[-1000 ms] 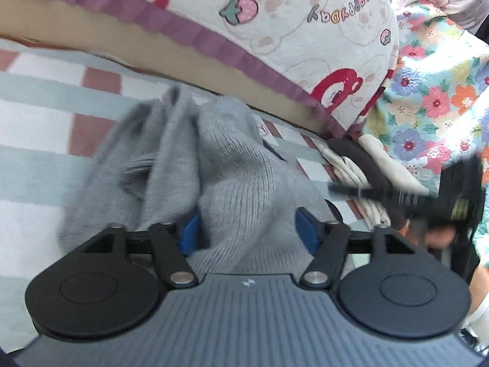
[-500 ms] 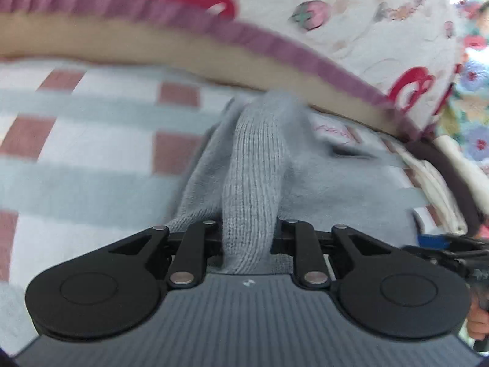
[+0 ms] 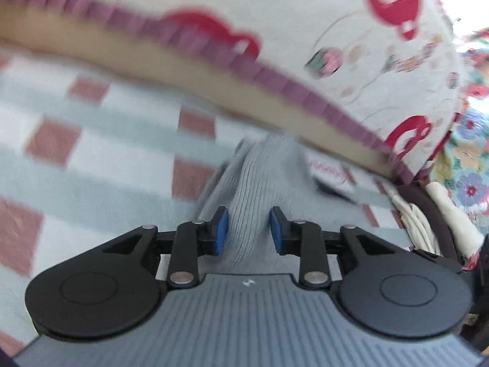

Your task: Fold clothes

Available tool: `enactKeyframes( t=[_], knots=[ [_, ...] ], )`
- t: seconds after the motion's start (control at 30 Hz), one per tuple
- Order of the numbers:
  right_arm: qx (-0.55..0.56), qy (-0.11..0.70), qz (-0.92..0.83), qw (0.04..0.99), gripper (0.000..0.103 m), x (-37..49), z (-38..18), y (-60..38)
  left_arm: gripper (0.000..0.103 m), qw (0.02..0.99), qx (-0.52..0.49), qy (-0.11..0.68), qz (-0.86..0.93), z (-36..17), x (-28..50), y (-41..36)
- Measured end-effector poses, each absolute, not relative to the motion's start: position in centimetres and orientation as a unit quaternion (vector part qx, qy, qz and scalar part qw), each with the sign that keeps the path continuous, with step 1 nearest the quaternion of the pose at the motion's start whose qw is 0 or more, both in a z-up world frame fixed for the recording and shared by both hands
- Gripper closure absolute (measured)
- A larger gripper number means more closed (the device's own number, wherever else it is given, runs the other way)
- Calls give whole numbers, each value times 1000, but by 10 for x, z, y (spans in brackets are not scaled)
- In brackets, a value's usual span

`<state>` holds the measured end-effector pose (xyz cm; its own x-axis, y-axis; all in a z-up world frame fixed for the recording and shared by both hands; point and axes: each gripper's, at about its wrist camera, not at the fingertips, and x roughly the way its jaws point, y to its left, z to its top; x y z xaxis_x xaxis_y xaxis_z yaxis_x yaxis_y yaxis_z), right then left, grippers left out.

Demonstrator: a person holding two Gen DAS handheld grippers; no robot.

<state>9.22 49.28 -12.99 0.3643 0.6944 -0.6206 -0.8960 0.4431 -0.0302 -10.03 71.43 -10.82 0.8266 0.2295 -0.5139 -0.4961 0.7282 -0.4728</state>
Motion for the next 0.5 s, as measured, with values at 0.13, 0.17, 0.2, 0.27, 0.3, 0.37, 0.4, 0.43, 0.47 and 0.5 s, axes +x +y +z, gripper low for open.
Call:
enactKeyframes(
  t=[0.13, 0.17, 0.2, 0.27, 0.3, 0.37, 0.4, 0.43, 0.47, 0.5],
  knots=[
    [-187, 268, 494, 806, 30, 92, -134, 495, 67, 910, -305, 212, 186, -116, -88, 717],
    [-188, 269, 492, 806, 30, 91, -133, 498, 67, 902, -302, 233, 204, -124, -80, 721],
    [-193, 268, 492, 806, 30, 90, -131, 501, 65, 889, -297, 260, 231, -134, -73, 725],
    [-205, 253, 502, 801, 32, 85, -122, 504, 60, 869, -311, 286, 256, -149, -69, 734],
    [-200, 258, 513, 794, 32, 87, -117, 508, 60, 867, -323, 284, 252, -150, -71, 737],
    [-190, 268, 533, 779, 32, 91, -107, 517, 60, 862, -347, 279, 243, -152, -75, 742],
    [-185, 273, 544, 772, 33, 93, -103, 522, 60, 863, -344, 280, 242, -151, -75, 741],
    [-180, 280, 551, 766, 33, 96, -99, 528, 60, 866, -331, 283, 245, -150, -74, 739],
    [-178, 295, 544, 765, 33, 103, -101, 540, 60, 868, -324, 284, 248, -150, -73, 737],
    [-176, 311, 537, 764, 33, 110, -104, 552, 60, 868, -323, 283, 249, -151, -72, 736]
  ],
)
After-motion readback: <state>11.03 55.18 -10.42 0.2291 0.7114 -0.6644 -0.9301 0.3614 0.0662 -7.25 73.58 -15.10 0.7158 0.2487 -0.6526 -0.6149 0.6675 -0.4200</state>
